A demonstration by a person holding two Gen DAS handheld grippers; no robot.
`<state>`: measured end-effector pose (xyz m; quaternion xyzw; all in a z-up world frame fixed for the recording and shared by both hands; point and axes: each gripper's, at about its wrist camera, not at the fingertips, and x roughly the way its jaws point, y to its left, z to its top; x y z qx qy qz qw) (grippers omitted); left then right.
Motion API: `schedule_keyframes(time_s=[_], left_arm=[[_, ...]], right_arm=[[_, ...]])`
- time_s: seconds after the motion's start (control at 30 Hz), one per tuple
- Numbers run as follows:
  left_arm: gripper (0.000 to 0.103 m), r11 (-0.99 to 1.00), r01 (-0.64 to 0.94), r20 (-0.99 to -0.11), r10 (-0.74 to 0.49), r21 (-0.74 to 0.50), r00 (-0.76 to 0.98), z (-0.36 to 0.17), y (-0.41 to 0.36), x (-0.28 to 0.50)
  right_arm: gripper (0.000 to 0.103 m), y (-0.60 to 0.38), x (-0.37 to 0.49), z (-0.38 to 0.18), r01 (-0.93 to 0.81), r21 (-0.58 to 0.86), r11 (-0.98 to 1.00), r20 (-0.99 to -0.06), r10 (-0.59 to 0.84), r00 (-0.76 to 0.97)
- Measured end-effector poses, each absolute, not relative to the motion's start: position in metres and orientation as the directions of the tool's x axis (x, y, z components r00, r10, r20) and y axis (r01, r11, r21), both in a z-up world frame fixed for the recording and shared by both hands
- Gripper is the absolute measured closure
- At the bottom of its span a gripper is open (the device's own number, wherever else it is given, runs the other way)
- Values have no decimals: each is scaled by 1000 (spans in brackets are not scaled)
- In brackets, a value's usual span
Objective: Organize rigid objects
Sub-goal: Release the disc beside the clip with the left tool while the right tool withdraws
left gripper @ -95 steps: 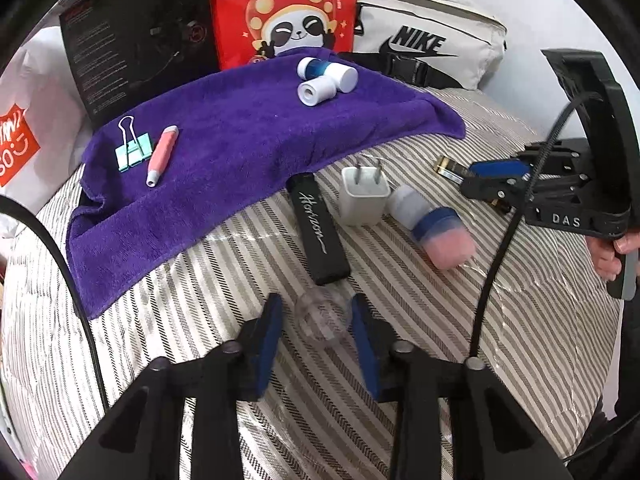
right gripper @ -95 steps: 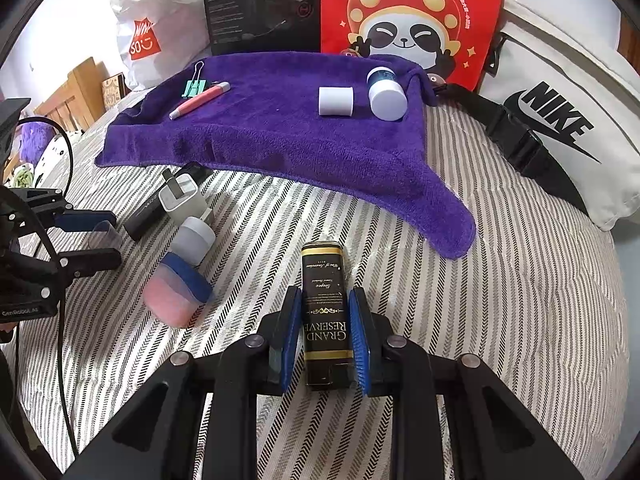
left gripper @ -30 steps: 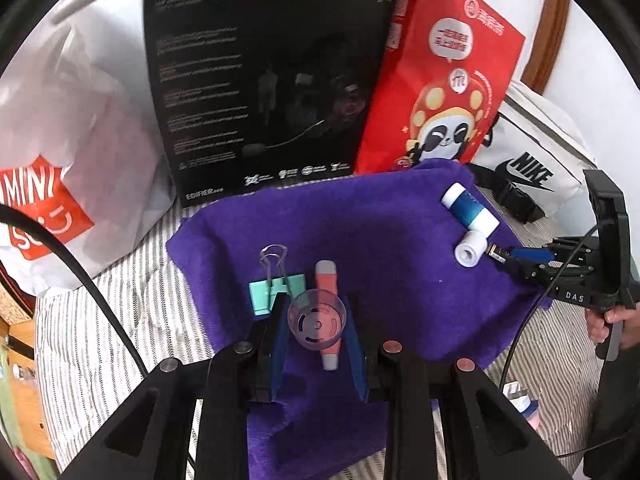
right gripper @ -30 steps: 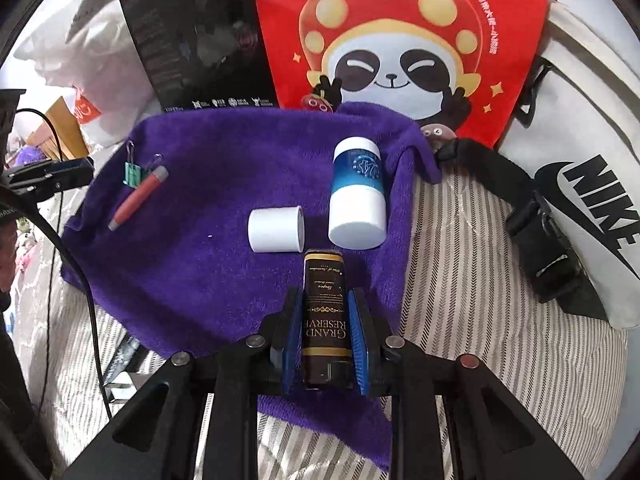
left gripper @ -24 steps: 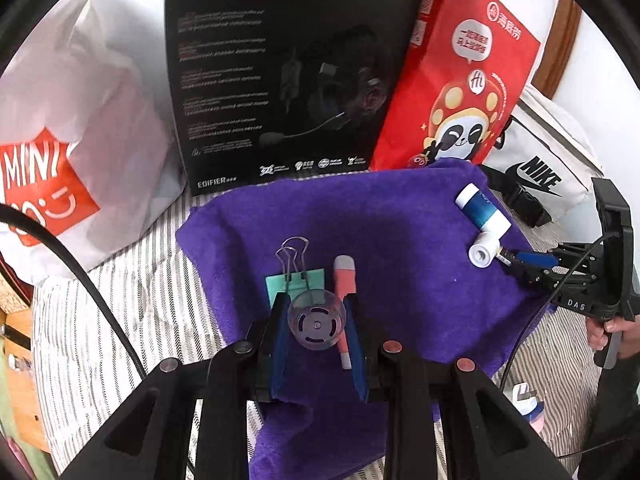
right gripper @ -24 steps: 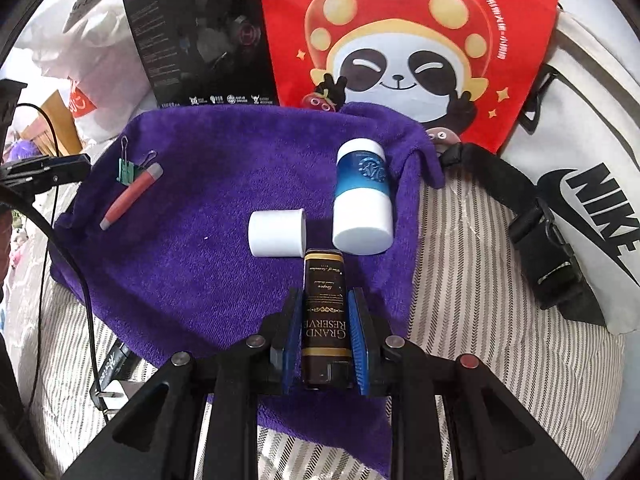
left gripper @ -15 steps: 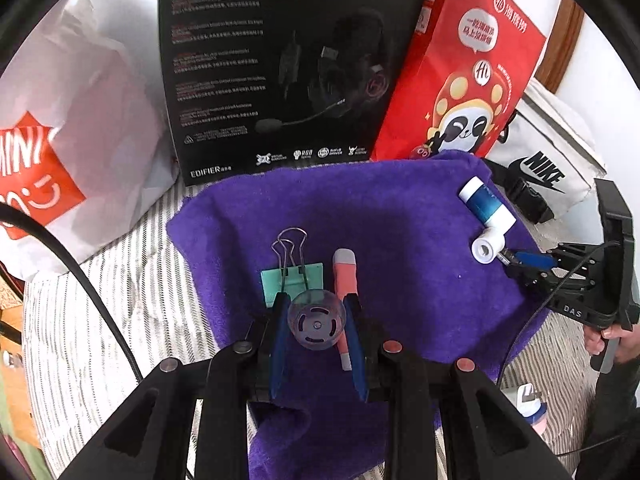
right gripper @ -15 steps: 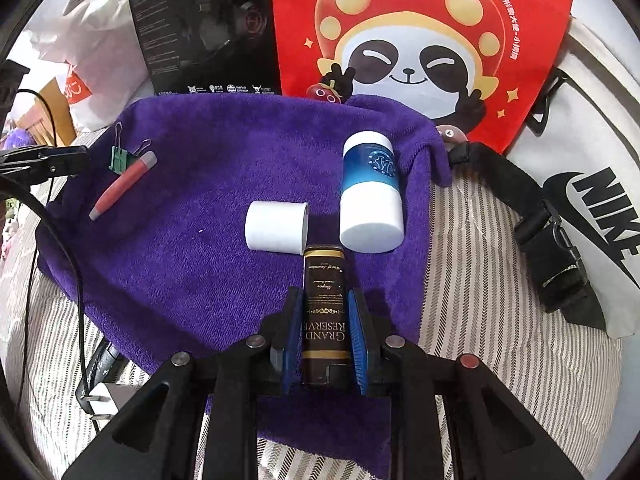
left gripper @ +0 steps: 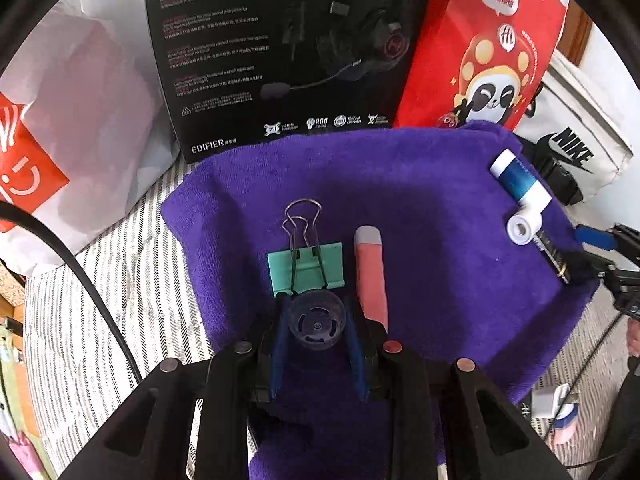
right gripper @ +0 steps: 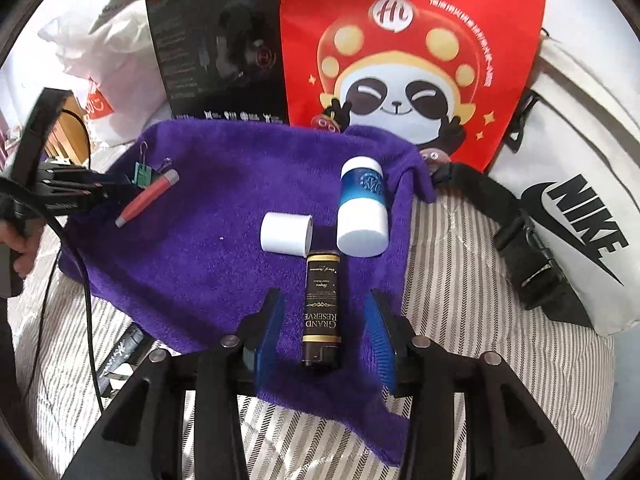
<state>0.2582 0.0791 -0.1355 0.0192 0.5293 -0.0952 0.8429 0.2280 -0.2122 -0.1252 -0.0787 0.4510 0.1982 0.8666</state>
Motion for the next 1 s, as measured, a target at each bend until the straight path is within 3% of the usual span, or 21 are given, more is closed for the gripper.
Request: schedule_keyframes(time_s=[0.37, 1.0], left_arm=[[77, 981, 194, -900, -87, -3, 428, -144, 64, 262], [70, 982, 190, -904, -76, 6, 422, -141, 63, 224]], right_arm=[[60, -214, 220, -122, -425, 55, 904, -805, 292, 517], [60, -224, 210, -107, -439, 98, 893, -774, 346, 530]])
